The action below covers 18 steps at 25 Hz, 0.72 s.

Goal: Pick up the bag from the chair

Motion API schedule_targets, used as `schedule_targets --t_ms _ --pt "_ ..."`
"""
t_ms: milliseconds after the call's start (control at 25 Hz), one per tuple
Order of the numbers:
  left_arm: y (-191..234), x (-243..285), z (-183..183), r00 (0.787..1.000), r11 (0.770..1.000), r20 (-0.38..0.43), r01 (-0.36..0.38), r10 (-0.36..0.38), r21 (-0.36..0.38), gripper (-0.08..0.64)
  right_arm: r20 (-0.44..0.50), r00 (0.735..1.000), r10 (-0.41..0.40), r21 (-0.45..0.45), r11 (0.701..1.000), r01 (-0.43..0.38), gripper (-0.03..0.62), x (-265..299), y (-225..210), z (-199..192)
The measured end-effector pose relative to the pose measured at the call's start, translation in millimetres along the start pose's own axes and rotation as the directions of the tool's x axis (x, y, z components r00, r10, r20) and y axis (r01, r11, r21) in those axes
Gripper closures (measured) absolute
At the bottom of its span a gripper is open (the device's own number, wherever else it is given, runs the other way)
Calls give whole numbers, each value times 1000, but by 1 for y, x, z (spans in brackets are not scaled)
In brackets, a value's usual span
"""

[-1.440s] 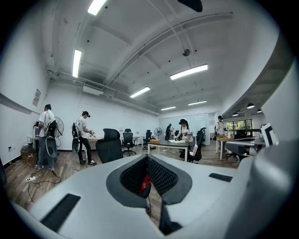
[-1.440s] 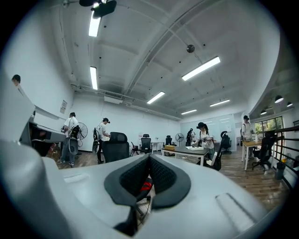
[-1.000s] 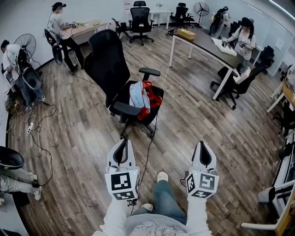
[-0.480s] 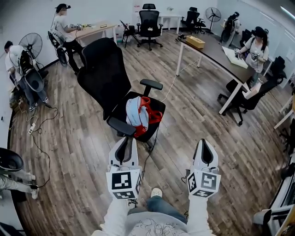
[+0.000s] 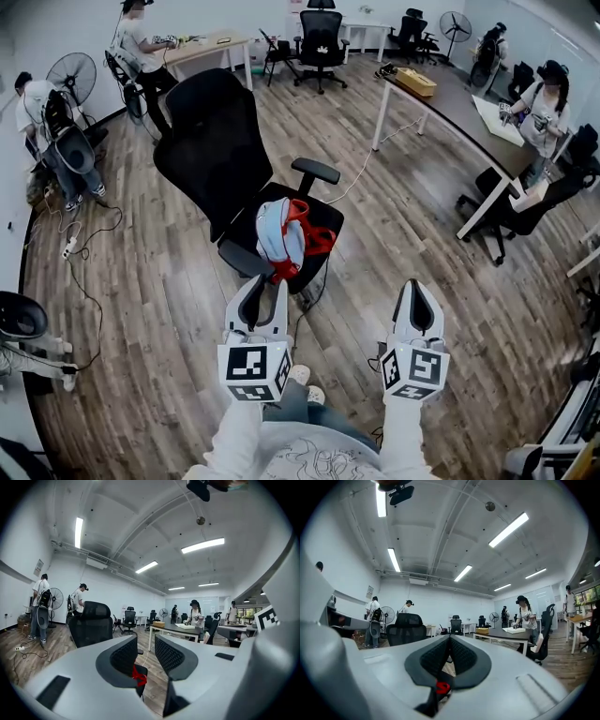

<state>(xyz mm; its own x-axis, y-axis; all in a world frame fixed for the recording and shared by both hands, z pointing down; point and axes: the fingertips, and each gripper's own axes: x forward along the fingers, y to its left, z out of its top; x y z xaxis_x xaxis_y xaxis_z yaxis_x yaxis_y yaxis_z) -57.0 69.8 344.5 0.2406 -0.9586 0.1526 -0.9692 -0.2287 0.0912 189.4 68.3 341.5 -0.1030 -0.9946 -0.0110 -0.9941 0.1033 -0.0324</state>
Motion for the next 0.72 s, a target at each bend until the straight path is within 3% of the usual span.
schedule_targets --t_ms 320,720 --pt "14 68 -15 999 999 -51 4 -6 -45 451 -37 999 -7 12 1000 7 581 61 -13 -19" --pt "40 187 -23 993 997 -109 45 -52 -62 449 -71 997 -36 3 999 37 581 183 -30 -33"
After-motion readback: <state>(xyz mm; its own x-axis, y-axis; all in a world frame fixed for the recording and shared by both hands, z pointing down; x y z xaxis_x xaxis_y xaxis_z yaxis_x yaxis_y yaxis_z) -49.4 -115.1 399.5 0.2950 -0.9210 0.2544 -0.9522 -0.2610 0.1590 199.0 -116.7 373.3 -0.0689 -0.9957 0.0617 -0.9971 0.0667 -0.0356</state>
